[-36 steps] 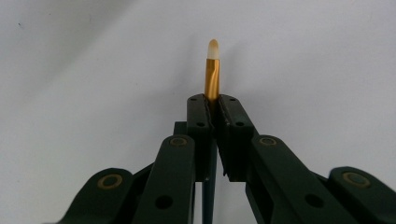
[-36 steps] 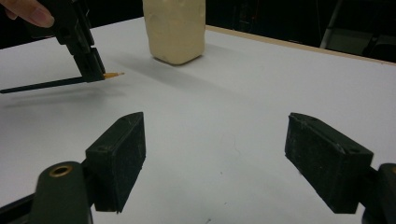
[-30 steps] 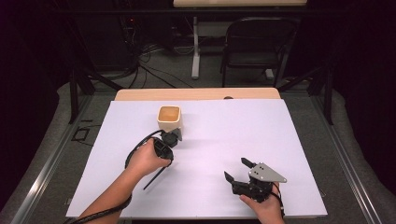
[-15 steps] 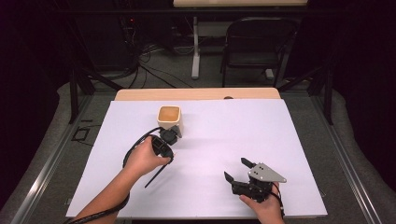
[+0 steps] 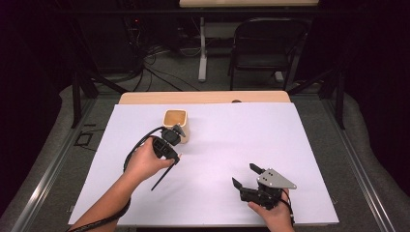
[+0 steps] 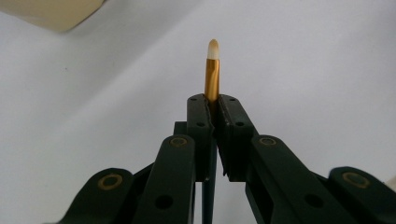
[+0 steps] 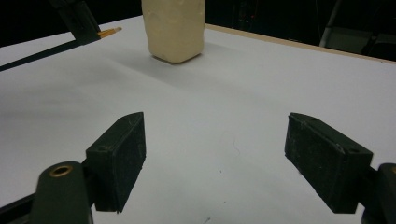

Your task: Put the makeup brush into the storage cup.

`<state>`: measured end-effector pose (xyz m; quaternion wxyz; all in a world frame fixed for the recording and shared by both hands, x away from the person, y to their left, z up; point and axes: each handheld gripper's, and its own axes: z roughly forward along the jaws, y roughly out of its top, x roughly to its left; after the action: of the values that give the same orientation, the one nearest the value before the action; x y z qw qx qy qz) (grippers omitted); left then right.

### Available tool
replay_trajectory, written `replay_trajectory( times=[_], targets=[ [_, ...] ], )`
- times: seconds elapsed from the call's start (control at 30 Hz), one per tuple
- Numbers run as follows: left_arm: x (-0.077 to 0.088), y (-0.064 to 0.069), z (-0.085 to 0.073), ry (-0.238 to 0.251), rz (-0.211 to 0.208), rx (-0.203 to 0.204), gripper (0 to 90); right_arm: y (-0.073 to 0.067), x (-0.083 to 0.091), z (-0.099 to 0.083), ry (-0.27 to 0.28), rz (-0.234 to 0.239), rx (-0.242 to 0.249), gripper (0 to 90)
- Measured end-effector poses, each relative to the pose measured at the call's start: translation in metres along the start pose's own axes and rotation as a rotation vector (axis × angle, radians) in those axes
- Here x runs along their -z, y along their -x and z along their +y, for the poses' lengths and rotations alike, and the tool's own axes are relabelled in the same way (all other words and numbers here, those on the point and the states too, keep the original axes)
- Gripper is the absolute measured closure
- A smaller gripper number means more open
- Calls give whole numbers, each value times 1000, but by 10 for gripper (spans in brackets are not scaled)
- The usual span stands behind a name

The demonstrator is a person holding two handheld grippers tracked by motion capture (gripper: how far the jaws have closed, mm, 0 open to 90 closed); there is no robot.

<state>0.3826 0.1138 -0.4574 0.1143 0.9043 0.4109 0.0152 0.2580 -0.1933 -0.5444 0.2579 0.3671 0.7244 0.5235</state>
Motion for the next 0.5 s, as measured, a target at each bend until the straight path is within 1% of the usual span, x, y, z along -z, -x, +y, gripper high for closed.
replay_trajectory(
  times=[0.13, 0.17, 0.27, 0.33, 0.47, 0.5],
  targets=[
    [5, -1, -2, 31, -11, 2, 838, 0, 0, 0, 1, 0, 1, 203],
    [6, -1, -2, 41, -9, 4, 838, 0, 0, 0, 1, -1, 0, 204],
    [12, -3, -4, 72, -21, 5, 838, 0, 0, 0, 0, -1, -1, 204],
    [15, -3, -5, 96, -26, 13, 838, 0, 0, 0, -1, -1, -1, 204],
    [22, -5, -8, 127, -29, 2, 838, 0, 0, 0, 0, -2, -2, 204],
    [23, -4, -9, 138, -32, 10, 838, 0, 0, 0, 1, -2, -2, 204]
  ],
)
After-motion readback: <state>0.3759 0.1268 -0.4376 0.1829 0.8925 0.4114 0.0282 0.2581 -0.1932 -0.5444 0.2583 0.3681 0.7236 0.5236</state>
